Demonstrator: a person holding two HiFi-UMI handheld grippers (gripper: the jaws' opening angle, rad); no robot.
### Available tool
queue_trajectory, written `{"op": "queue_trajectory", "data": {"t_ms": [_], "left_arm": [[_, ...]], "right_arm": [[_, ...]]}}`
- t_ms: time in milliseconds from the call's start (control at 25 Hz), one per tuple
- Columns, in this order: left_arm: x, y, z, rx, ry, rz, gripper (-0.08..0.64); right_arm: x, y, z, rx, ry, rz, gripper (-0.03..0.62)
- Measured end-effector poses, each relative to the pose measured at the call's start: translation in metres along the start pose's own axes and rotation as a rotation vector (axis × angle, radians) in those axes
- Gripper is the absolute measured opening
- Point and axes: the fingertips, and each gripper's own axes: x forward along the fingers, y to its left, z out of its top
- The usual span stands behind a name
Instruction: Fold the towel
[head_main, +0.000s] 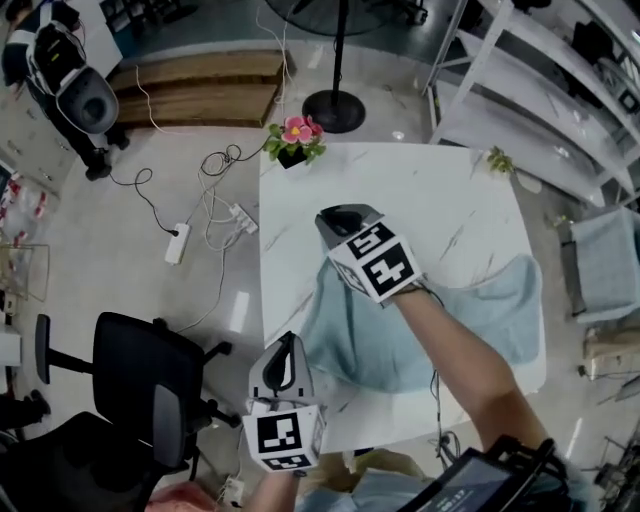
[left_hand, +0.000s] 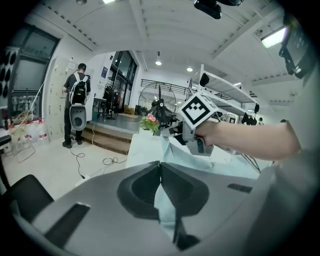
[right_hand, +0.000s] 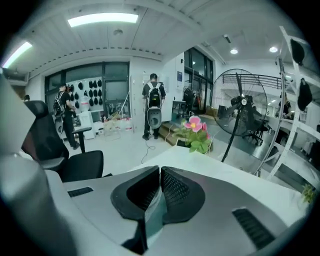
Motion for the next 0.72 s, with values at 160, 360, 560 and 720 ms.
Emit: {"op": "queue_trajectory", "data": {"t_ms": [160,360,560,720], "left_arm": [[0.009,0.008,-0.018,0.006,0.036,0.014,0.009],[0.004,0.01,-0.028,0.018,0.053,0.062,0.009],[-0.004,0.014,-0.032,0.027,0.058,0.086,0.011],[-0.001,0.008,-0.049,0.077,0.108,0.063,0.084]], "right_arm": [[0.045,0.005,-0.035,-0.015,0.076,0.015,0.026],[0.052,0.034,-0.045,0.028,0.08,0.192,0.195],[-0.023,0.056,0.025,0.161,-0.13,0.393,0.261],[-0.097,0.038,0.044,0.12,-0.217,0.367,0.24]]}}
